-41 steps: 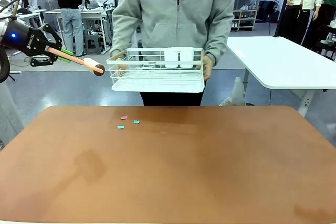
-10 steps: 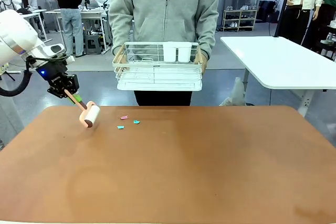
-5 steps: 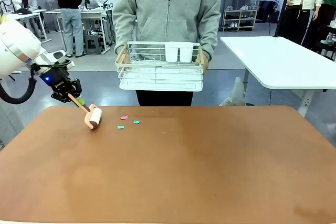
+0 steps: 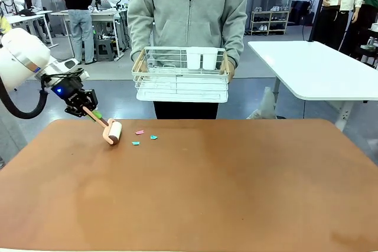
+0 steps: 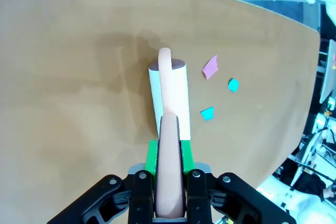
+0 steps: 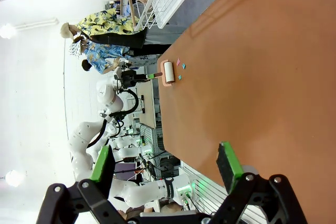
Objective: Clean the table.
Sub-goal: Clean the table with the Lint Roller when the human lifts the Dish drying rack.
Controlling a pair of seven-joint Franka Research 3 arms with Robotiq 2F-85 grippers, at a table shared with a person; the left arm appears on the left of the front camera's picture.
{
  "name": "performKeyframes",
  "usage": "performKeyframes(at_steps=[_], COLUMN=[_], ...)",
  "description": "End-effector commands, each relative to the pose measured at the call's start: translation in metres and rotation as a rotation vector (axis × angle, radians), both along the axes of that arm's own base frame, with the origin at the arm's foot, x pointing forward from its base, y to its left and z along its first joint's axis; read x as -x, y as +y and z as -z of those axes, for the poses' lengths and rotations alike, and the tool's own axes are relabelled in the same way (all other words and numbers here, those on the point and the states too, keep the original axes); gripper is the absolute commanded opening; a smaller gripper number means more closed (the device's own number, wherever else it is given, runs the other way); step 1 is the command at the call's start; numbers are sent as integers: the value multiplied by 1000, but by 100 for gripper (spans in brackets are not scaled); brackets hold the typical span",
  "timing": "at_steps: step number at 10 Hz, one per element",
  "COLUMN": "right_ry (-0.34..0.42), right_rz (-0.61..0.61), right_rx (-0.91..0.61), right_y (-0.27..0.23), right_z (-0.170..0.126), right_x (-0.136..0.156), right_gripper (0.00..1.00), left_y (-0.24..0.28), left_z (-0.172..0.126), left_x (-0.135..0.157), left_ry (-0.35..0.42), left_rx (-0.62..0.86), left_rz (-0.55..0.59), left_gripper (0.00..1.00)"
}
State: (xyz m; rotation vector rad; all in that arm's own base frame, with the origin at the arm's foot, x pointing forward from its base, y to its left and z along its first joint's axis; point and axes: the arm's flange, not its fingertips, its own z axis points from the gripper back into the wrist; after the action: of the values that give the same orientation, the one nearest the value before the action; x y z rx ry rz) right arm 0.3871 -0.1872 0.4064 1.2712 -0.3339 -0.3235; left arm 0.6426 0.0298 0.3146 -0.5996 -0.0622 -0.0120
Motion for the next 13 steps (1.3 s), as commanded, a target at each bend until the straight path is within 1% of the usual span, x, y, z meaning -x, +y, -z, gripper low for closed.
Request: performKeyframes(at_steps=[1, 2, 4, 6, 7, 8, 10, 12, 13], right_ry=[-9, -9, -9, -9, -9, -9, -9, -9, -9], right_rz=[-1, -1, -1, -1, -1, -1, -1, -1, -1], right_rx=[-5, -5, -5, -5, -5, -5, -5, -5, -5], right_y=[0, 0, 0, 0, 0, 0, 0, 0, 0], right_z=[-3, -3, -3, -3, -3, -3, -3, -3, -3], right_x=[1, 1, 1, 1, 1, 1, 1, 1, 1], right_gripper=[100, 100, 100, 100, 100, 100, 100, 100, 100], left_y=[-25, -46, -85, -114, -130, -143, -163, -178, -181], left_z=[26, 27, 29, 32, 34, 33, 31, 25, 20], left_x=[-5, -9, -15, -16, -16, -19, -25, -29, -31], left_ry=[48, 49, 86, 126, 140, 153, 181, 216, 215], left_rx=[-15, -13, 28, 65, 72, 94, 73, 73, 74], left_rz=[73, 120, 218, 291, 300, 291, 260, 181, 157], left_gripper=[21, 21, 21, 21, 21, 21, 21, 21, 21])
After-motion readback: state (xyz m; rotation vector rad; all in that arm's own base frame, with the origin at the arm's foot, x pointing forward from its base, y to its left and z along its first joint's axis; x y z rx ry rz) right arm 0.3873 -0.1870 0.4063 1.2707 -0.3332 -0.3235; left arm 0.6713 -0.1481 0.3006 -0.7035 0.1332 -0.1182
